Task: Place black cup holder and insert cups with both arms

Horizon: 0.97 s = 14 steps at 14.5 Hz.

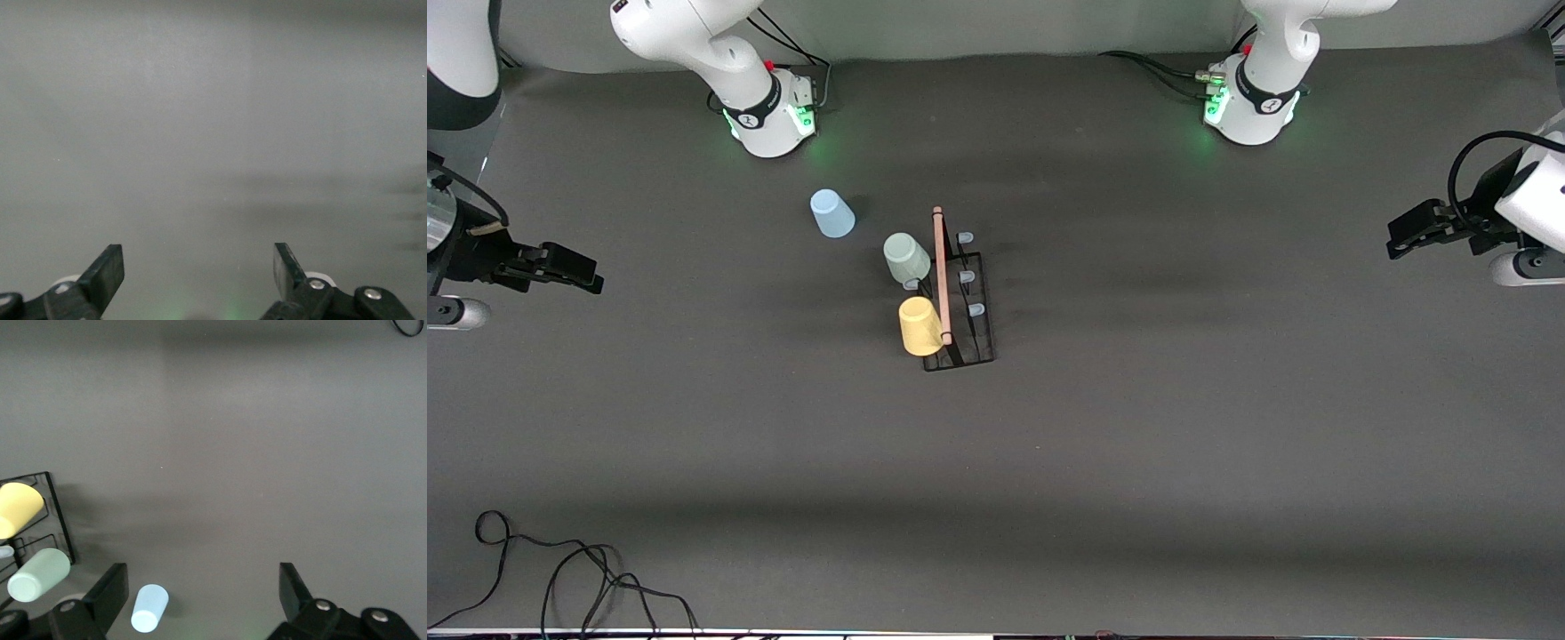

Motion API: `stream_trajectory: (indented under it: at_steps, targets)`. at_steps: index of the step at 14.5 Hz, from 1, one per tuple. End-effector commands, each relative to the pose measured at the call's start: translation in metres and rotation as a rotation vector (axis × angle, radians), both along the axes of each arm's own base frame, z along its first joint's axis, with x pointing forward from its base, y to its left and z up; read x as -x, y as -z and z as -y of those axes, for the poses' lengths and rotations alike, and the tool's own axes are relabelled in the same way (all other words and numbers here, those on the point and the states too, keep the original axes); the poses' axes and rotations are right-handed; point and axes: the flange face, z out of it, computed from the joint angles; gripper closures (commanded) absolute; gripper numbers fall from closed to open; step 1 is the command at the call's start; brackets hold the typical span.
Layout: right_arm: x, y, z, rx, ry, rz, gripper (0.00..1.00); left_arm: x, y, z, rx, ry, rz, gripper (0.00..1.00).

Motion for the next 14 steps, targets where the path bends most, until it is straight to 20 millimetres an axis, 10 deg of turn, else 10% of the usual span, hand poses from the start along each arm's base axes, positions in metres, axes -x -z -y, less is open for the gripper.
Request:
stream_trajectory:
  at_steps: [1,14]
  targets:
    - [0.013,-0.012,-0.002,0.007,-0.051,0.003,0.00,0.004,-0.005,0.002,-0.005,0.006,0.008,0.00]
    - [0.021,-0.008,0.010,-0.005,-0.057,0.014,0.00,0.002,-0.002,0.002,-0.005,0.006,0.006,0.00]
